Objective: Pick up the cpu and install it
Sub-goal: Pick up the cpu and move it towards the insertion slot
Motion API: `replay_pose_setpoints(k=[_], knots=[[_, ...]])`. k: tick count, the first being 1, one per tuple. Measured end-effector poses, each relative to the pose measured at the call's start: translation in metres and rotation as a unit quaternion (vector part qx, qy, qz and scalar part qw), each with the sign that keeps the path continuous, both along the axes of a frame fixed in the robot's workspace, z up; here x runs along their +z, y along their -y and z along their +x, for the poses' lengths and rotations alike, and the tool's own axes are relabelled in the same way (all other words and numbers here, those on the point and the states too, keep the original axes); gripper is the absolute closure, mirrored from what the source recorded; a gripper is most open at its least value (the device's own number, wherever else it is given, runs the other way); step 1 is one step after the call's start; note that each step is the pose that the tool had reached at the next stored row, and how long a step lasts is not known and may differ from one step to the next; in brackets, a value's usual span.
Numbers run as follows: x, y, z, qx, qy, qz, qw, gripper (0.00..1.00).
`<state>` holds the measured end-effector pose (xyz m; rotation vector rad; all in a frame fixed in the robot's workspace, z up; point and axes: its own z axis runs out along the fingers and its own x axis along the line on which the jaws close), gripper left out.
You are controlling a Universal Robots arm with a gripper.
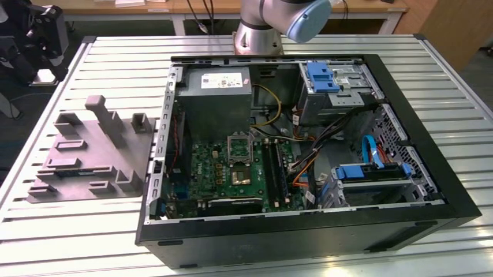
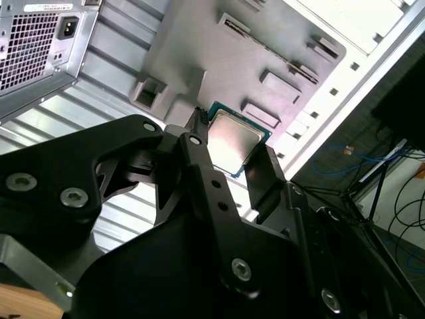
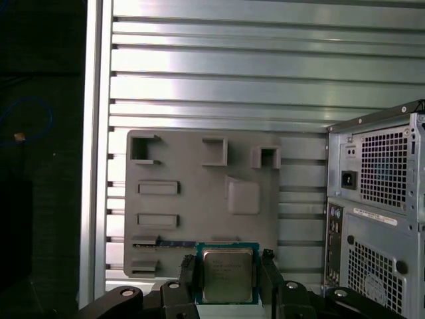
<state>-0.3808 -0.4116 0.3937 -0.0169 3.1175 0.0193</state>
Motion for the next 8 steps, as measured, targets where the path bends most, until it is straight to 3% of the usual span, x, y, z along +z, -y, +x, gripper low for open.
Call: replay_pose_setpoints(k=[8], knots=[[0.0,0.0,0.0041,0.0,0.0,0.0,1.0,0.53]])
